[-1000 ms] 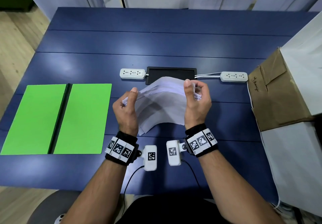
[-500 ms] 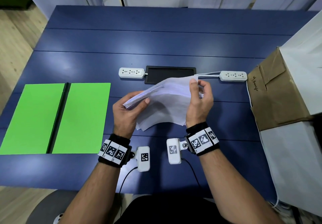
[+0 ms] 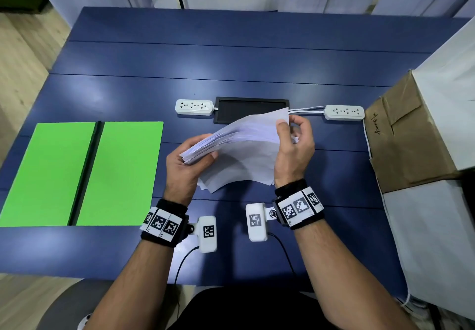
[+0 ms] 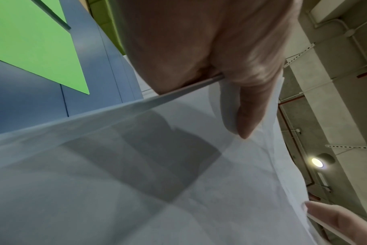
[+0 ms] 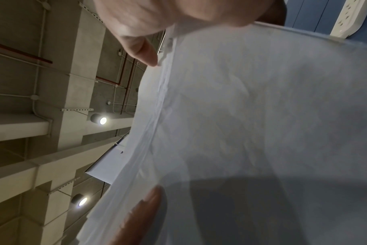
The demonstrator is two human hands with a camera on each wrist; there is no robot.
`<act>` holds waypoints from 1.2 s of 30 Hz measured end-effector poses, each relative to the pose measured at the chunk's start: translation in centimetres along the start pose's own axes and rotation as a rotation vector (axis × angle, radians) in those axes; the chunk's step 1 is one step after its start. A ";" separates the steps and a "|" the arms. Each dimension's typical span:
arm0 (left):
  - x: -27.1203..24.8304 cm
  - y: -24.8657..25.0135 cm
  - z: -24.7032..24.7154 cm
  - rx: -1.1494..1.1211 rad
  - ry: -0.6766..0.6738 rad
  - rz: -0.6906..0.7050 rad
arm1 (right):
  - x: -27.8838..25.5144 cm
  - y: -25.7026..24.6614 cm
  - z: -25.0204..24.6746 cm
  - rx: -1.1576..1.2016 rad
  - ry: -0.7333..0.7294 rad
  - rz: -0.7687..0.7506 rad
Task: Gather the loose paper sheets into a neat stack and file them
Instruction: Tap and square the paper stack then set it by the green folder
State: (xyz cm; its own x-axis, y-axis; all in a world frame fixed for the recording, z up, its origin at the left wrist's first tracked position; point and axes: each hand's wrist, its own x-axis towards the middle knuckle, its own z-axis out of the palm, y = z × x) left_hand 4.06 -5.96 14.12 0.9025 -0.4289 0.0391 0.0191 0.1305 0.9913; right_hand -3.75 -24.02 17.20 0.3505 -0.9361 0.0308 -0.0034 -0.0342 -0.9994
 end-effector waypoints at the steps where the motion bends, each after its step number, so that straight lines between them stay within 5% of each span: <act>1: 0.0 -0.1 0.0 -0.002 0.004 -0.003 | -0.1 0.0 0.0 0.006 -0.006 -0.004; 27: 1.3 -2.2 -0.5 0.036 0.054 -0.111 | 0.6 0.6 0.4 0.010 -0.108 -0.022; 32: 1.5 -2.7 -0.3 0.048 0.081 -0.151 | 0.7 1.0 -0.1 0.055 -0.199 -0.044; 36: 1.5 -2.6 -0.6 0.017 0.115 -0.154 | 1.5 3.1 -2.2 0.139 -0.478 -0.058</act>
State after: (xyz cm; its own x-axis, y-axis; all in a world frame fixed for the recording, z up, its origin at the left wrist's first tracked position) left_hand 5.63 -6.41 11.48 0.9326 -0.3377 -0.1271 0.1545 0.0552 0.9865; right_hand -5.25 -26.29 14.15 0.7368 -0.6673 0.1088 0.1420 -0.0046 -0.9899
